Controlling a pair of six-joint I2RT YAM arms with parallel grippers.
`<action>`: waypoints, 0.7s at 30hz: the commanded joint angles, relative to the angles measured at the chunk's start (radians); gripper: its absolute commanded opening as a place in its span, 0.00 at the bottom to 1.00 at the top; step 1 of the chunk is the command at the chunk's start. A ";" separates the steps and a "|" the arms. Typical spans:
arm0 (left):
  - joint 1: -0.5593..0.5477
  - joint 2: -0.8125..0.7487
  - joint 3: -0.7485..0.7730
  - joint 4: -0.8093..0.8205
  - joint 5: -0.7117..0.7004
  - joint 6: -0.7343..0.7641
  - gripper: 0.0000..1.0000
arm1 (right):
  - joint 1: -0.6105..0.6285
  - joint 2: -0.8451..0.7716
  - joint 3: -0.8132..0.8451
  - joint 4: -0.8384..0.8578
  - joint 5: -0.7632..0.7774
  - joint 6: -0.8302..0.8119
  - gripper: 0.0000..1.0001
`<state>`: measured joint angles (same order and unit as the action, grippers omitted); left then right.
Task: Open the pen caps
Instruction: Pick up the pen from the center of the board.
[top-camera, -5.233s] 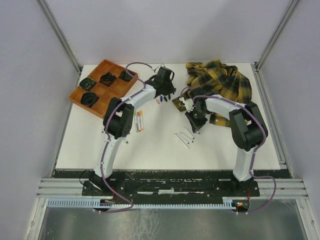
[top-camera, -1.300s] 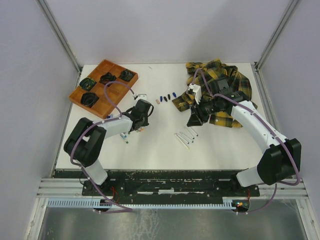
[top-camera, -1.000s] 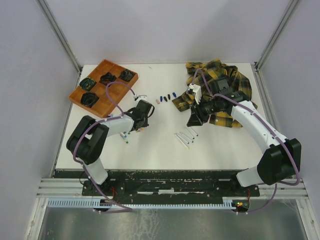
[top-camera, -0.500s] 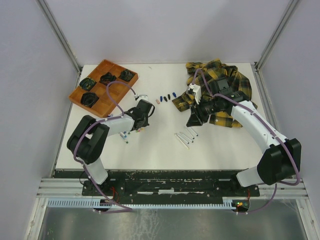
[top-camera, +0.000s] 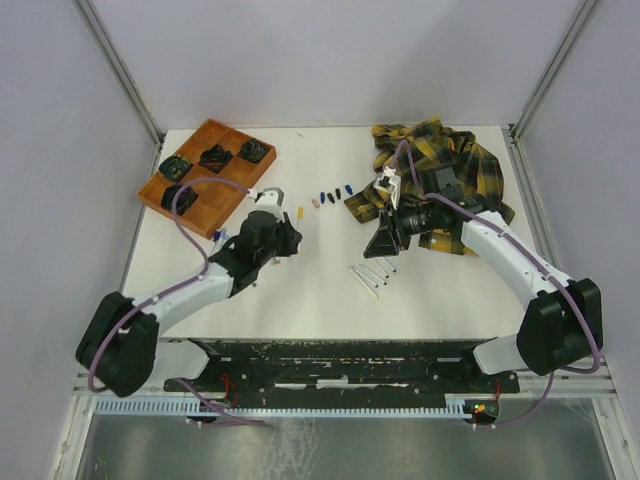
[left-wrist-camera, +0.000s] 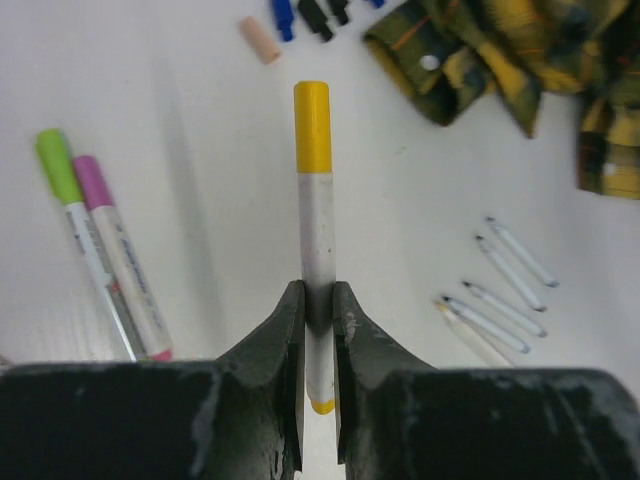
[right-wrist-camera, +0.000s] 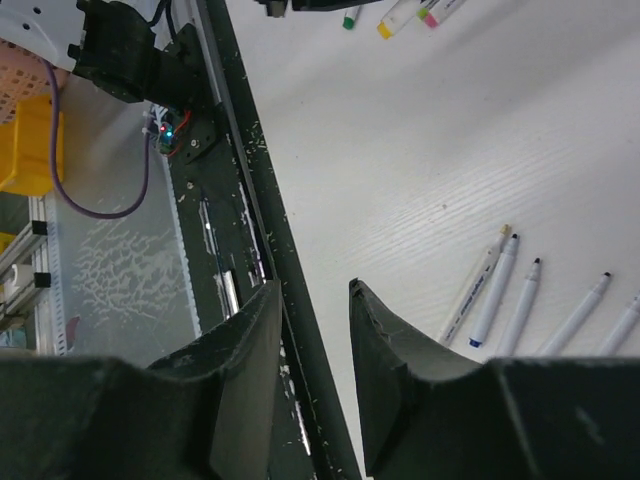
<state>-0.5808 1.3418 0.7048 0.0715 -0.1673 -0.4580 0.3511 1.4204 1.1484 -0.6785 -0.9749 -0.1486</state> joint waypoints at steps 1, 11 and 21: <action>-0.014 -0.167 -0.164 0.377 0.180 -0.152 0.03 | -0.001 -0.058 -0.084 0.334 -0.139 0.250 0.41; -0.096 -0.330 -0.417 0.924 0.214 -0.345 0.03 | 0.012 -0.080 -0.426 1.301 -0.109 0.877 0.61; -0.245 -0.238 -0.430 1.179 0.075 -0.313 0.03 | 0.131 -0.070 -0.466 1.466 -0.087 0.904 0.63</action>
<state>-0.7860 1.0710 0.2680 1.0801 -0.0101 -0.7677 0.4431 1.3712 0.6762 0.6289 -1.0710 0.7151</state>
